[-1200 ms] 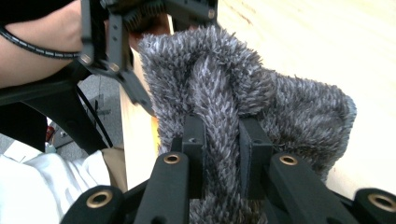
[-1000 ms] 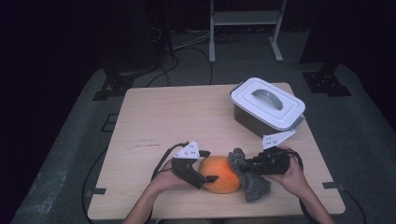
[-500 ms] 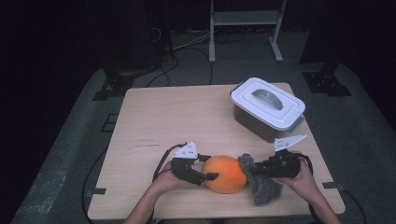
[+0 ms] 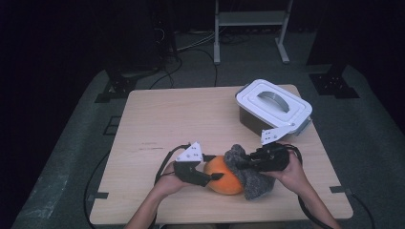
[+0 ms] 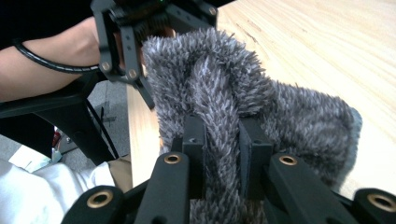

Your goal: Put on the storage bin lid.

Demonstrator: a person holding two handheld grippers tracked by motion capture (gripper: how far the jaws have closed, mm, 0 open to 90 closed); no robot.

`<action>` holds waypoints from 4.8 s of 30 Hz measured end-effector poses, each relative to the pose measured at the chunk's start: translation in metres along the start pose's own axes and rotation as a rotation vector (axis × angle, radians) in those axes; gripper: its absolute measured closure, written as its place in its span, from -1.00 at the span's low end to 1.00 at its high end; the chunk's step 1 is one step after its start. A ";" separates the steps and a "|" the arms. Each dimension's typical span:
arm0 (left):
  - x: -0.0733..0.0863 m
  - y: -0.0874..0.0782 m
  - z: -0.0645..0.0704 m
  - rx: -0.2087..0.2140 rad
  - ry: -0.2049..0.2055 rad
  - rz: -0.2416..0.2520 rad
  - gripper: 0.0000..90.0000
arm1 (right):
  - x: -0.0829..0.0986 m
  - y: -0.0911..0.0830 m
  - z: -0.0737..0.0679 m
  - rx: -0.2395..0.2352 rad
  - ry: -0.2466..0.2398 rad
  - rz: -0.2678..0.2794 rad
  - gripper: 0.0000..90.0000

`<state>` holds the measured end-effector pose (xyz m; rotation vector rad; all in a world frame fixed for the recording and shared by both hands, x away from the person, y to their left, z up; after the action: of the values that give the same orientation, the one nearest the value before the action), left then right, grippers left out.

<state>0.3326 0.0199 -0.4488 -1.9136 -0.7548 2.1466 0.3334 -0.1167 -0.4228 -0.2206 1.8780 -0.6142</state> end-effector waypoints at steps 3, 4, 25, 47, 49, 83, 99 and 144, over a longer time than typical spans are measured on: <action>0.003 -0.004 -0.003 0.005 -0.013 0.004 -0.17 | 0.007 0.004 0.005 -0.007 0.024 -0.006 0.67; 0.003 -0.005 -0.003 0.012 -0.014 0.006 -0.17 | 0.009 0.004 0.006 -0.011 0.034 -0.006 0.67; -0.009 -0.005 0.007 -0.003 0.048 -0.020 -0.26 | 0.005 0.007 -0.003 0.010 -0.015 -0.013 0.68; 0.008 0.014 0.005 0.130 -0.075 0.052 -0.27 | 0.054 -0.012 0.014 -0.014 0.080 -0.039 0.67; 0.004 0.012 0.006 0.106 -0.049 0.061 -0.22 | 0.046 -0.017 0.010 -0.036 0.066 -0.024 0.68; -0.011 0.002 0.013 0.024 0.080 0.029 -0.17 | -0.006 -0.003 -0.004 -0.025 -0.027 0.000 0.68; 0.000 0.009 0.015 0.135 0.028 0.043 -0.63 | 0.021 -0.002 -0.002 -0.032 -0.013 -0.029 0.67; 0.001 0.005 0.007 0.039 0.029 0.019 -0.10 | 0.022 -0.020 0.014 0.022 0.054 -0.053 0.70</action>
<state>0.3262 0.0144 -0.4512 -1.9358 -0.6868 2.1238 0.3349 -0.1473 -0.4338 -0.2423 1.9219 -0.6822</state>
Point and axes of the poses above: each handheld gripper's, and its own axes: y roughly forward along the jaws, x roughly out of its underside, z roughly to its right, the point moved 9 cm from there along y, roughly forward along the jaws, and after that the axes turned 1 degree about x, right-handed, at the moved point
